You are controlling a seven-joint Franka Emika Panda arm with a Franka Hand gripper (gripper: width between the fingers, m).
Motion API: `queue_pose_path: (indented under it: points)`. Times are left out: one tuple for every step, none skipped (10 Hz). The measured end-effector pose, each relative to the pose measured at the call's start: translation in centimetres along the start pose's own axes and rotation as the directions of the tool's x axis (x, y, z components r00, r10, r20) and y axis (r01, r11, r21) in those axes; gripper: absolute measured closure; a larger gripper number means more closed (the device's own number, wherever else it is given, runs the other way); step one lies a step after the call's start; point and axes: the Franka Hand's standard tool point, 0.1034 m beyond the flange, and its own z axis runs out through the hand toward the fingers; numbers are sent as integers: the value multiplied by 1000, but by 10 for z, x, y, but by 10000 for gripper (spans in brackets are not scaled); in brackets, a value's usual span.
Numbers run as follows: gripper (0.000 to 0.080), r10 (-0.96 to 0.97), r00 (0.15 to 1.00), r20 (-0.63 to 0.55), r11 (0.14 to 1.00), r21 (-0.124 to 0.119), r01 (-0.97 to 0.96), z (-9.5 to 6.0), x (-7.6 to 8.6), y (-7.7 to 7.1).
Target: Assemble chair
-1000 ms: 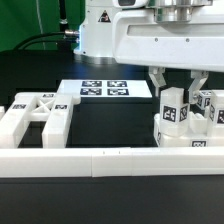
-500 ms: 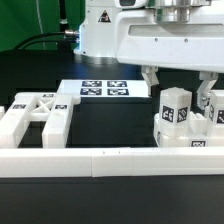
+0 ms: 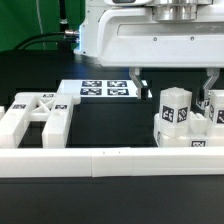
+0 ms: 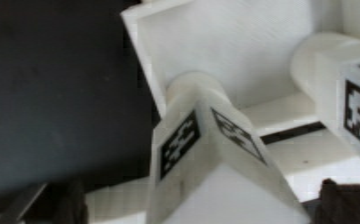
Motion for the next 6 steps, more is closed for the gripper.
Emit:
queue_pose_path:
  points:
    - [151, -120, 993, -2, 993, -1, 120, -1, 1, 1]
    - [151, -228, 974, -3, 974, -3, 228, -1, 2, 1]
    - [151, -350, 937, 1, 937, -10, 350, 0, 4, 0]
    - [151, -400, 916, -2, 916, -21, 400, 0, 6, -2]
    - [151, -454, 891, -9, 891, -35, 453, 0, 7, -3]
    - [151, -492, 871, -10, 870, -44, 491, -1, 8, -3]
